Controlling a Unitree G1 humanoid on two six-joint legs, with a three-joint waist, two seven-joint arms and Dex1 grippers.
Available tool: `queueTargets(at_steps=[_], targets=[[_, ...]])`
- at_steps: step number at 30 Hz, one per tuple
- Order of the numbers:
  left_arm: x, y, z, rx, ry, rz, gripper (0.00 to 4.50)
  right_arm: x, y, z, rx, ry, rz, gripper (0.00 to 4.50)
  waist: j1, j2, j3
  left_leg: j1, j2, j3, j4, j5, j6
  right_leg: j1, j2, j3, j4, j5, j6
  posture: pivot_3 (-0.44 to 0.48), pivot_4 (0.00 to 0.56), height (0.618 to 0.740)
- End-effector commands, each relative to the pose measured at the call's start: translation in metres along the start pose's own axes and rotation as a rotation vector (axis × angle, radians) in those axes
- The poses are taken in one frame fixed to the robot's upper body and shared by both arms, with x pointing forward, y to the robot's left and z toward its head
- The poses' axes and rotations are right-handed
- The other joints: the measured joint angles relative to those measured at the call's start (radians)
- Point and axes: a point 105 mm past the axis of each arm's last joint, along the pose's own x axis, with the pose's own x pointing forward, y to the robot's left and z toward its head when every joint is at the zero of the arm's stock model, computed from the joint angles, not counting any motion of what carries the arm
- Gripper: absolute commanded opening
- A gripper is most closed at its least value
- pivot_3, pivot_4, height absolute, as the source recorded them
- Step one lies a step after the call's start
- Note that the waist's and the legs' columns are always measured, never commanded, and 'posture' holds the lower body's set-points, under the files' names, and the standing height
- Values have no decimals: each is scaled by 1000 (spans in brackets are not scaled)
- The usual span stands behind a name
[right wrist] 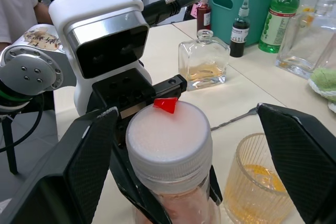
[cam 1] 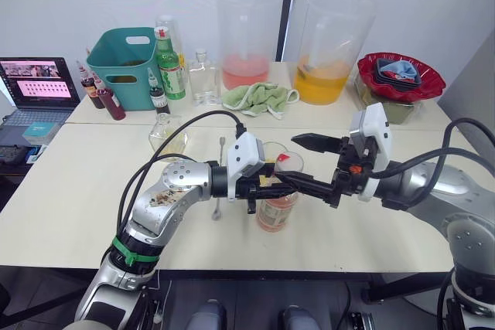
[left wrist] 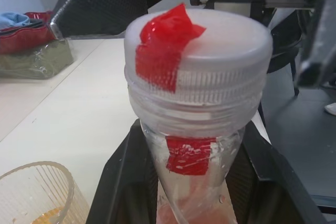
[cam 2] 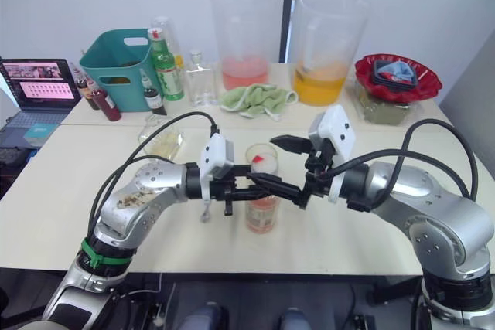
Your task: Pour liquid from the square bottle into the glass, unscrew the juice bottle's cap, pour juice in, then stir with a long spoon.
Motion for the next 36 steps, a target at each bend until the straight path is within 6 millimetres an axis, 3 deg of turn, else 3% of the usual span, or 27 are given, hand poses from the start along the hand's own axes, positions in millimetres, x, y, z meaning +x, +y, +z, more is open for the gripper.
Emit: queueTargets(at_steps=[1,9,12,30,31,36], targets=[[9,-7,-8,-16,23,-49,1258,0,9,7,-51,-17,19,3959,0,0,0,0,-1,0,0,0,0,0,0,0,0,0,0,0,150,740],[9,-4,-10,-17,24,-36,1258,2,10,6,-45,-14,24,3959,0,0,0,0,-1,0,0,0,0,0,0,0,0,0,0,0,150,740],[9,-5,-12,-18,25,-35,1258,2,10,7,-54,-23,28,3145,0,0,0,0,-1,0,0,0,0,0,0,0,0,0,0,0,150,740],[6,-4,-14,-13,33,-23,1258,4,10,10,-38,-43,36,3145,0,0,0,0,-1,0,0,0,0,0,0,0,0,0,0,0,150,740],[5,-4,-14,-12,34,-22,1258,3,10,8,-49,-27,34,2617,0,0,0,0,-1,0,0,0,0,0,0,0,0,0,0,0,150,740],[5,-4,-13,-10,35,-19,1258,5,7,9,-51,-28,24,2617,-1,0,0,0,-1,0,0,0,0,0,0,0,0,0,0,0,150,740]])
